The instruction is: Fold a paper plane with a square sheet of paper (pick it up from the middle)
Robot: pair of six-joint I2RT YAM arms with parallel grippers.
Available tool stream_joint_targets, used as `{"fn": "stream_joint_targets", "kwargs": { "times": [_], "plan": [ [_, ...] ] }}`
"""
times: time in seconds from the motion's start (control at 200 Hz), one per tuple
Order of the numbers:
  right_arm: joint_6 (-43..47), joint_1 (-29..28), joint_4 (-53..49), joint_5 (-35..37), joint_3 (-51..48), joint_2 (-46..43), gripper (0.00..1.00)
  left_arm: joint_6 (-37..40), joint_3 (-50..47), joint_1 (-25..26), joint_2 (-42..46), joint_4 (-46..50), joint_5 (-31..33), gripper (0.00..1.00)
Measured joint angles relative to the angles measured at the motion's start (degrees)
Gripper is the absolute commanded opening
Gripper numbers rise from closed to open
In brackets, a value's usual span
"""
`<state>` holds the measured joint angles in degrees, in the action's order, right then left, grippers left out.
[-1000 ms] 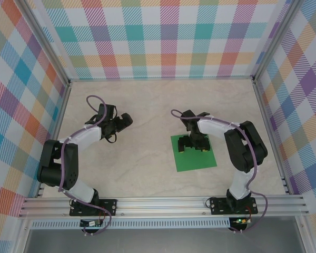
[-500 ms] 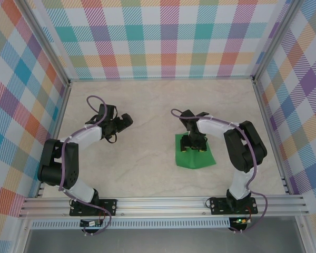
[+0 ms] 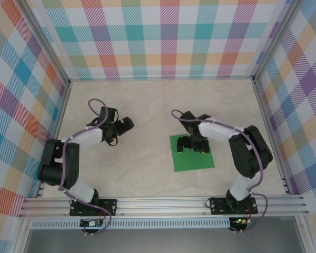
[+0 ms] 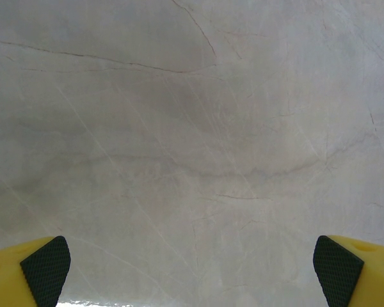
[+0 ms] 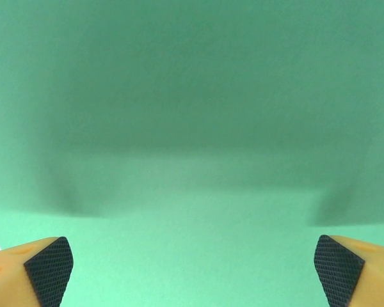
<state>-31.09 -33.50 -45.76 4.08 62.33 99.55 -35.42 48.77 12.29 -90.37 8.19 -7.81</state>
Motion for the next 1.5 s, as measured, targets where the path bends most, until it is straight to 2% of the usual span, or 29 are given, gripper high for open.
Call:
{"fn": "stream_joint_targets", "kwargs": {
  "times": [0.115, 0.25, 0.445, 0.6, 0.71, 0.79, 0.925, 1.095, 1.23, 1.5],
  "plan": [
    [-0.9, -1.2, 0.0, -0.5, -2.8, -0.7, 0.99, -0.3, -0.1, 0.1, 0.0, -0.8, -0.3, 1.00],
    [-1.9, -1.3, 0.0, -0.6, -4.1, 0.0, 0.90, -1.0, -0.2, 0.2, 0.0, -0.9, -0.6, 1.00],
    [-3.6, -1.2, 0.1, -0.4, -4.2, 0.0, 0.66, -2.0, -0.5, 1.2, 0.0, -1.4, -2.9, 1.00],
    [-5.3, -1.2, 2.1, -1.0, -5.6, -2.0, 0.42, -4.2, -2.6, 1.3, 0.0, -4.1, -7.4, 0.94],
    [-6.5, -1.2, 6.4, -5.3, -7.1, -5.3, 0.32, -6.7, -5.0, 1.4, 0.0, -7.9, -12.2, 0.86],
    [-7.6, -1.2, 11.3, -11.1, -7.5, -7.8, 0.25, -9.1, -7.2, 1.4, 0.0, -11.6, -16.1, 0.82],
    [-11.5, -1.2, 23.7, -22.4, -8.8, -9.4, 0.26, -12.1, -9.9, 1.5, 0.3, -16.3, -21.3, 0.79],
    [-16.1, -1.2, 38.2, -34.1, -9.9, -8.5, 0.30, -13.8, -11.5, 1.5, 4.1, -18.0, -24.8, 0.79],
    [-17.6, -1.2, 43.1, -38.1, -9.4, -5.3, 0.34, -15.3, -11.6, 1.5, 6.0, -20.6, -27.4, 0.79],
    [-19.9, -1.1, 46.5, -42.9, -9.4, 2.1, 0.40, -19.2, -14.0, 3.0, 4.9, -26.8, -31.0, 0.75]
  ]
}}
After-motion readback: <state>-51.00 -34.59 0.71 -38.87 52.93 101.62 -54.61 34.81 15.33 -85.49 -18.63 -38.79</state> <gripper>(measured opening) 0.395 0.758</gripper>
